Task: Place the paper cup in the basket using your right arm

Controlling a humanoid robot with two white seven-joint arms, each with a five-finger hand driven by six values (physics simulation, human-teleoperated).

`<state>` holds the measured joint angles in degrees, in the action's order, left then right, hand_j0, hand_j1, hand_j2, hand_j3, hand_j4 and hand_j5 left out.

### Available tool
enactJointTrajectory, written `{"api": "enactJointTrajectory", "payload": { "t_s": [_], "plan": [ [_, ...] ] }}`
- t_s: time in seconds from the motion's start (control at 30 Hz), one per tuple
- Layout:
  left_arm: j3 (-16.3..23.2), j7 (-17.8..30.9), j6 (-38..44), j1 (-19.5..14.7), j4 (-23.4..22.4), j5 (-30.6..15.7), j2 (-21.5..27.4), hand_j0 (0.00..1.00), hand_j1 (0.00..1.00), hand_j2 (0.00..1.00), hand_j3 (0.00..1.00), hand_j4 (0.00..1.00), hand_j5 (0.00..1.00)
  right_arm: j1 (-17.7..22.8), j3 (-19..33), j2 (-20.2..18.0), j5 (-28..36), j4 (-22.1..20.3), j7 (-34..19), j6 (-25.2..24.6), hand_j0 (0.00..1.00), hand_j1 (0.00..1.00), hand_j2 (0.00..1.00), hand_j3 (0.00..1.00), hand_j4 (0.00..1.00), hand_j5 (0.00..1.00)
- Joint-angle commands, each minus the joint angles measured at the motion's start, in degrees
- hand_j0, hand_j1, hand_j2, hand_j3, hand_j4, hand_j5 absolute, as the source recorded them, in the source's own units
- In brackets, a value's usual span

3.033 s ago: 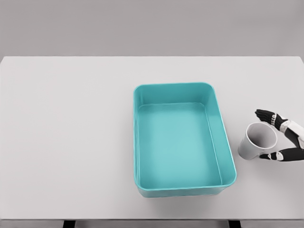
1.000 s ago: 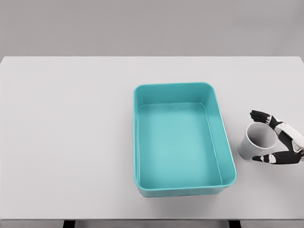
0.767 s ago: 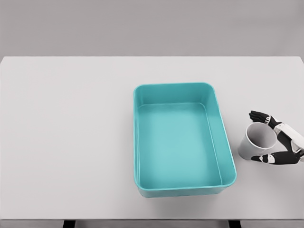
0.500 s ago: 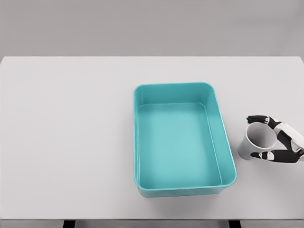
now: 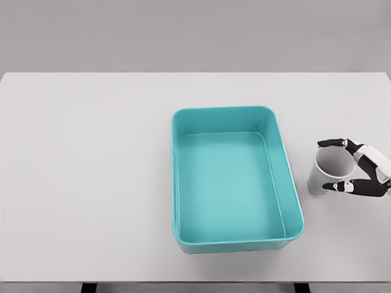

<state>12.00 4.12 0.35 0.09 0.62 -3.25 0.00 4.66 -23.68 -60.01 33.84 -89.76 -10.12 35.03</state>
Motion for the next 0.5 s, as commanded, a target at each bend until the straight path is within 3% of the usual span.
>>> {"api": "enactJointTrajectory", "payload": {
  "t_s": [0.0,0.47],
  "plan": [
    [-0.05,0.01,0.00,0.00,0.00,0.00,0.00,1.00,1.00,1.00,1.00,1.00,1.00,0.00,0.04,-0.11,0.26,-0.15,0.01,-0.03,0.70,0.70,0.70,0.70,0.70,0.70],
    [0.04,0.01,0.00,0.00,0.00,0.00,0.00,1.00,1.00,1.00,1.00,1.00,1.00,-5.80,-0.57,1.56,0.09,-1.91,0.01,-0.03,0.70,0.70,0.70,0.70,0.70,0.70]
  ]
}}
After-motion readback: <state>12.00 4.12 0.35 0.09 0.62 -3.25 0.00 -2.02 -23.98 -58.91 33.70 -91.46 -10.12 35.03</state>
